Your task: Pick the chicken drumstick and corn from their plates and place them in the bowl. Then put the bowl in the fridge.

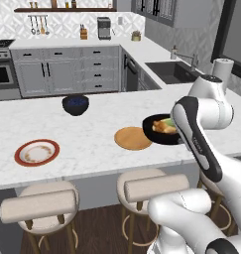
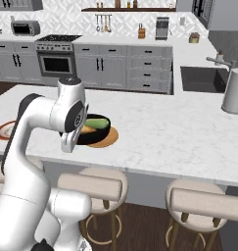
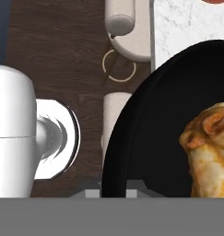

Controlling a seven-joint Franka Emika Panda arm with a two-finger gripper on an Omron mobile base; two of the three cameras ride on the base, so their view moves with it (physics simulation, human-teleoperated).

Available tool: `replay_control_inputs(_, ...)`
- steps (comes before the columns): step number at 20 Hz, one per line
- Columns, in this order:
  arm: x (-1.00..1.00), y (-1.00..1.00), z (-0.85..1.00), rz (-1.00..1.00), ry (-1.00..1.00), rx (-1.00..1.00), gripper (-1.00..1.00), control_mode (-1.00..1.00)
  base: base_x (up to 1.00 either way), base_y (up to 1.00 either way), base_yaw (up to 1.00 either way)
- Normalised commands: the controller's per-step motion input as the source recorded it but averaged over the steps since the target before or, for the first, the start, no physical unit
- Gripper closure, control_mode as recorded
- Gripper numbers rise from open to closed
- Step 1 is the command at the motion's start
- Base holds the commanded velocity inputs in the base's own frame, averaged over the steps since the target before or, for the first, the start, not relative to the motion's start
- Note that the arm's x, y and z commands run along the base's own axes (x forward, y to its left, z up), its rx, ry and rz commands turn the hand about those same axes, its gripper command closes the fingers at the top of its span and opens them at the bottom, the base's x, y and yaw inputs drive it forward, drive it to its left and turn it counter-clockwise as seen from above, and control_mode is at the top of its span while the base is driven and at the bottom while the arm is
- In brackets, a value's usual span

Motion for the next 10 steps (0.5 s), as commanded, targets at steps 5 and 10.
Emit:
replay_control_inputs(5,0.00,0.00,0.00,0.00,0.00,-0.01,1.00,-1.00,0.00,0.00,0.00)
replay_control_inputs(10,0.00,0.00,0.00,0.00,0.00,0.00,1.00,1.00,-0.37,0.00,0.00)
